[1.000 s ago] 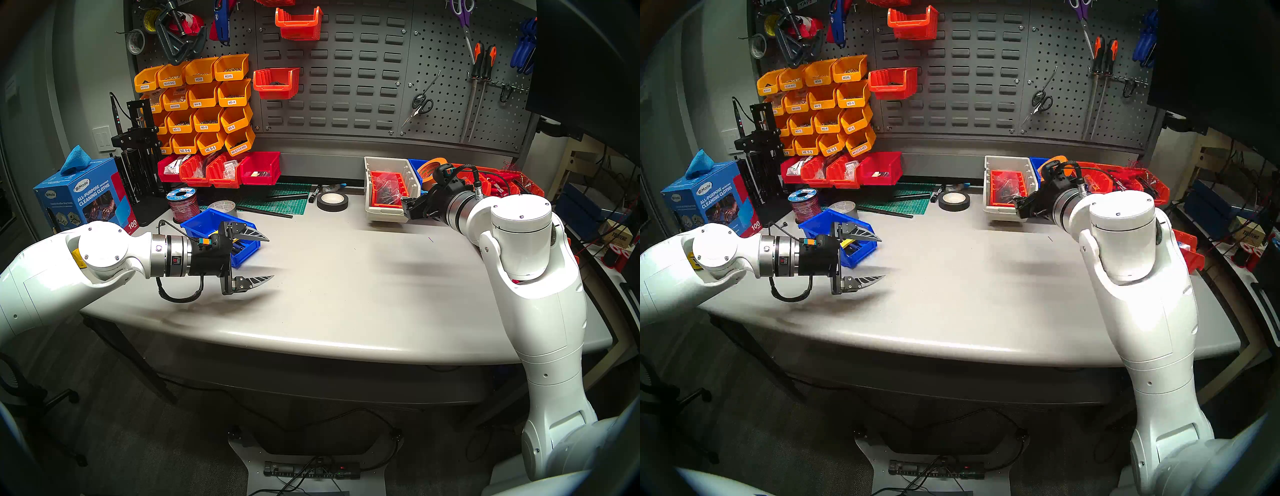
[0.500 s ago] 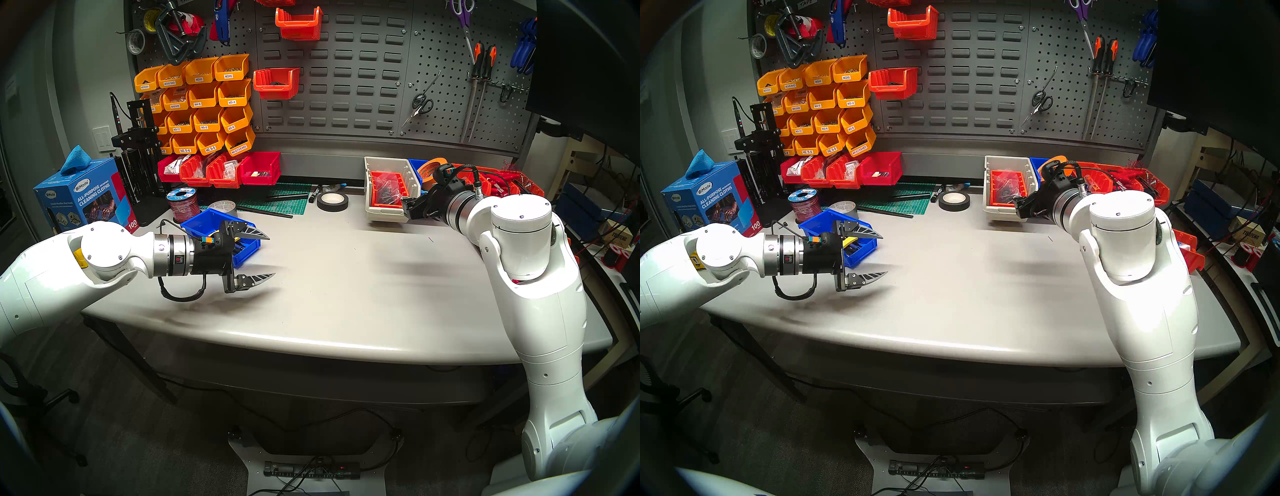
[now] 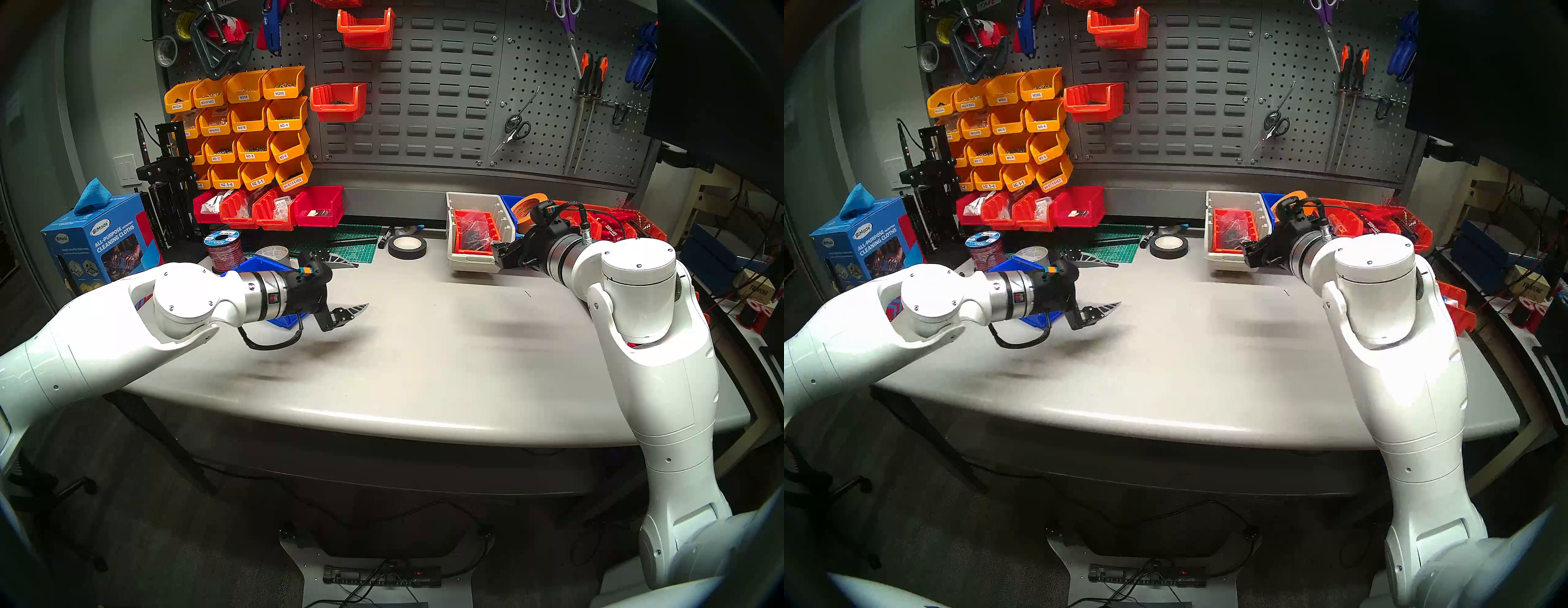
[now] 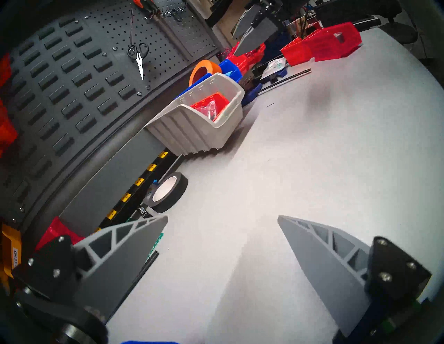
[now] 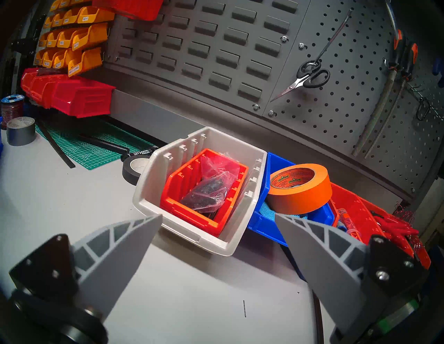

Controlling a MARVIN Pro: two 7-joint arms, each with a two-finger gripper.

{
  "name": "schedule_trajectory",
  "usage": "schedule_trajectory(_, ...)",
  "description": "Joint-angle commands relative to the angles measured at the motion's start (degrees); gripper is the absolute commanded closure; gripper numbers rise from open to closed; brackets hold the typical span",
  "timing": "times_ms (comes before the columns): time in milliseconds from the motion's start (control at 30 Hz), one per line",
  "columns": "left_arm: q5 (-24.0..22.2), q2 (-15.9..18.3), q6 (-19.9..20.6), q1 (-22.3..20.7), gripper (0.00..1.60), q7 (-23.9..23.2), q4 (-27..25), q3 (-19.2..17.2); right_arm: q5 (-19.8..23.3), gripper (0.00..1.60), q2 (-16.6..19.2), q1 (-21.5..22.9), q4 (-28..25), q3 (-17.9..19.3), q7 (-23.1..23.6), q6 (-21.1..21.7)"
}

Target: Hang all the unorganized tool boxes onto the wall

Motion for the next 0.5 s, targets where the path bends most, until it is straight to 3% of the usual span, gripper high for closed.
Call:
schedule_trajectory(0,4.0,-2.4,2.9,-2.6,0.00,-0.2,-2.2,0.3,0.1,0.00,-0.1,0.7,-0.5,0.1,0.0,-0.2)
schedule_trajectory(100,6.5,-1.5,4.0,-3.6,0.00,-3.6,-3.5,1.2,0.1,0.00,-0.1,0.7,-0.5,0.1,0.0,-0.2)
schedule_trajectory(467,7.4,-1.9,4.7,-3.5,0.00,-5.0,-3.6,0.8,0.1,0.00,-0.1,0.7,-0.5,0.1,0.0,-0.2)
